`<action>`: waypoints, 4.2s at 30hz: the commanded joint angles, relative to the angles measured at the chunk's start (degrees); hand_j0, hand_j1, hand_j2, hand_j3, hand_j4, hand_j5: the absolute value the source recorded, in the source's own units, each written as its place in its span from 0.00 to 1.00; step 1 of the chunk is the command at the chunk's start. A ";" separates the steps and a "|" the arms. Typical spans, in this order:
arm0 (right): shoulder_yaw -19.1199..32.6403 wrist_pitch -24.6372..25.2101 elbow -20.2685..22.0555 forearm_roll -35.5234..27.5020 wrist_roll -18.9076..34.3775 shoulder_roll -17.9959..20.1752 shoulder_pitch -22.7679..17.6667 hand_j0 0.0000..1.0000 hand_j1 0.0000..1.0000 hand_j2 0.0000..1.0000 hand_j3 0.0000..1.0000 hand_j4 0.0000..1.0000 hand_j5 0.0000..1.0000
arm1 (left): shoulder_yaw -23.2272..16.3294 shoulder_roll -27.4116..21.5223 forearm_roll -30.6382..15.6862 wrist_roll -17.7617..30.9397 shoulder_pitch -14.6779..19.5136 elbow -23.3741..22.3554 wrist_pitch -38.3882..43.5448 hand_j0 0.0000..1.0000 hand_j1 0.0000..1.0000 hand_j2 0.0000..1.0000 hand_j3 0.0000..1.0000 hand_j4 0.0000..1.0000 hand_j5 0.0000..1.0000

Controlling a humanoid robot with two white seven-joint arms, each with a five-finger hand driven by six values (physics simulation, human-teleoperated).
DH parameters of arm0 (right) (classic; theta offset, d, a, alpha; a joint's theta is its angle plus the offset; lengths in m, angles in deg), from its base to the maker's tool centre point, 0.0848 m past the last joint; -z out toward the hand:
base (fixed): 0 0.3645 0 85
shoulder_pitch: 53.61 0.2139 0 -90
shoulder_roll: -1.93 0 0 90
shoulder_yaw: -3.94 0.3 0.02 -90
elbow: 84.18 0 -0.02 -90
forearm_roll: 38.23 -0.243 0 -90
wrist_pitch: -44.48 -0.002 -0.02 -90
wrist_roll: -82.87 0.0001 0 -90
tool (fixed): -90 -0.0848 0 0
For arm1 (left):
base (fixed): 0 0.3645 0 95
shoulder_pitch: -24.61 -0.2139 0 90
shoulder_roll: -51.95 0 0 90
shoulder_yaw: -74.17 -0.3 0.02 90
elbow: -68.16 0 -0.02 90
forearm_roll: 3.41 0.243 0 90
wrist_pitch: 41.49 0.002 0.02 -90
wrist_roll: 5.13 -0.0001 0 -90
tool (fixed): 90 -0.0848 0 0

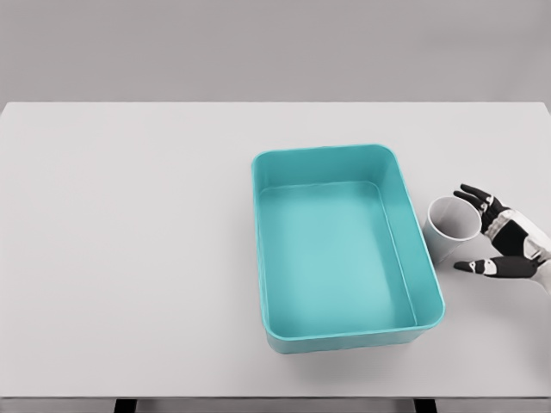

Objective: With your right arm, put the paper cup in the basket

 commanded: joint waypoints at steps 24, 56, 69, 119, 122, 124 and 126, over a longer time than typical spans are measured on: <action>-0.37 0.19 -0.52 0.62 0.00 -3.01 0.35 1.00 1.00 1.00 1.00 1.00 1.00 | 0.00 0.00 0.00 0.01 0.00 0.00 0.00 1.00 1.00 1.00 1.00 1.00 1.00; -0.37 2.21 -0.52 3.26 0.00 -4.60 2.02 0.75 0.75 0.75 0.75 0.75 0.75 | 0.00 0.00 0.00 0.01 0.00 0.00 0.00 1.00 1.00 1.00 1.00 1.00 1.00; 0.16 2.21 -0.52 3.96 0.00 -4.51 2.02 0.61 0.61 0.61 0.61 0.61 0.61 | 0.00 0.00 0.00 0.01 0.00 0.00 0.00 1.00 1.00 1.00 1.00 1.00 1.00; 10.35 -5.61 21.27 24.96 0.00 -6.18 5.54 0.51 0.51 0.51 0.51 0.51 0.51 | 0.00 0.00 0.00 0.01 0.00 0.00 0.00 1.00 1.00 1.00 1.00 1.00 1.00; 10.18 -5.61 22.15 29.88 0.00 -7.76 6.33 0.51 0.51 0.51 0.51 0.51 0.51 | 0.00 0.00 0.00 0.01 0.00 0.00 0.00 1.00 1.00 1.00 1.00 1.00 1.00; 8.95 -5.61 22.15 31.99 0.00 -7.94 7.56 0.51 0.51 0.51 0.51 0.51 0.51 | 0.00 0.00 0.00 0.01 0.00 0.00 0.00 1.00 1.00 1.00 1.00 1.00 1.00; 8.16 -5.43 22.15 34.10 0.00 -7.94 8.96 0.51 0.51 0.51 0.51 0.51 0.51 | 0.00 0.00 0.00 0.01 0.00 0.00 0.00 1.00 1.00 1.00 1.00 1.00 1.00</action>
